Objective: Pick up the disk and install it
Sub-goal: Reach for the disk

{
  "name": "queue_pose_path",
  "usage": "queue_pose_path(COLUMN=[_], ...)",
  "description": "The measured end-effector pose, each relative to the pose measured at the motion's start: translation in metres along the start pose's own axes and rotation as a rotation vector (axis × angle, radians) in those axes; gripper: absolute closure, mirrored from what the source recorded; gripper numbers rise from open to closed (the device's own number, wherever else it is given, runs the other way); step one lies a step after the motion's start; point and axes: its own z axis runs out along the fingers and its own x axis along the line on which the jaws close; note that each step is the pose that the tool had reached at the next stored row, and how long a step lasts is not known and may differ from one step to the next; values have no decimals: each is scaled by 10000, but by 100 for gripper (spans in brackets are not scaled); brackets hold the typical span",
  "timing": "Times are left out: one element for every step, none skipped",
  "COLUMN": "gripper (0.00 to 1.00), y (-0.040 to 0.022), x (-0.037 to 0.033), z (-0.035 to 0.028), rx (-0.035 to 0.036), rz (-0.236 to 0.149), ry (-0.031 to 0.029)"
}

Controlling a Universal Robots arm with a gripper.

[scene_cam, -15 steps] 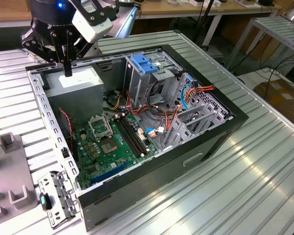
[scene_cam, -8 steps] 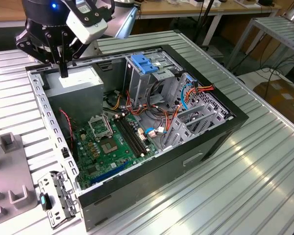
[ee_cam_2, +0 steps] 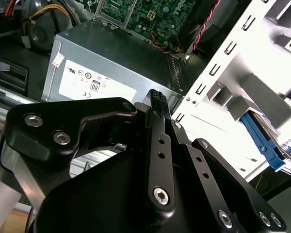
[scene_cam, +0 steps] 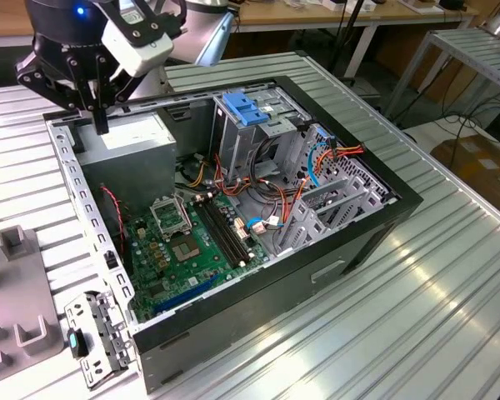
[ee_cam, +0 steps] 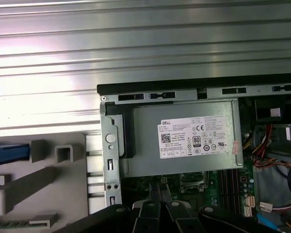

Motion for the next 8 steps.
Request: queue_pose_path(gripper=[89, 89, 89, 89, 89, 89, 89, 89], y=[-1, -2, -3, -4, -5, -6, -7, -8], x=[10, 23, 33, 50, 64, 78, 91, 100], z=[0, 1, 1, 3, 4, 5, 6, 6], rx=[0, 0, 0, 0, 0, 0, 0, 0], rz=[0, 0, 0, -1, -1, -1, 0, -1], ry=[0, 0, 0, 0, 0, 0, 0, 0])
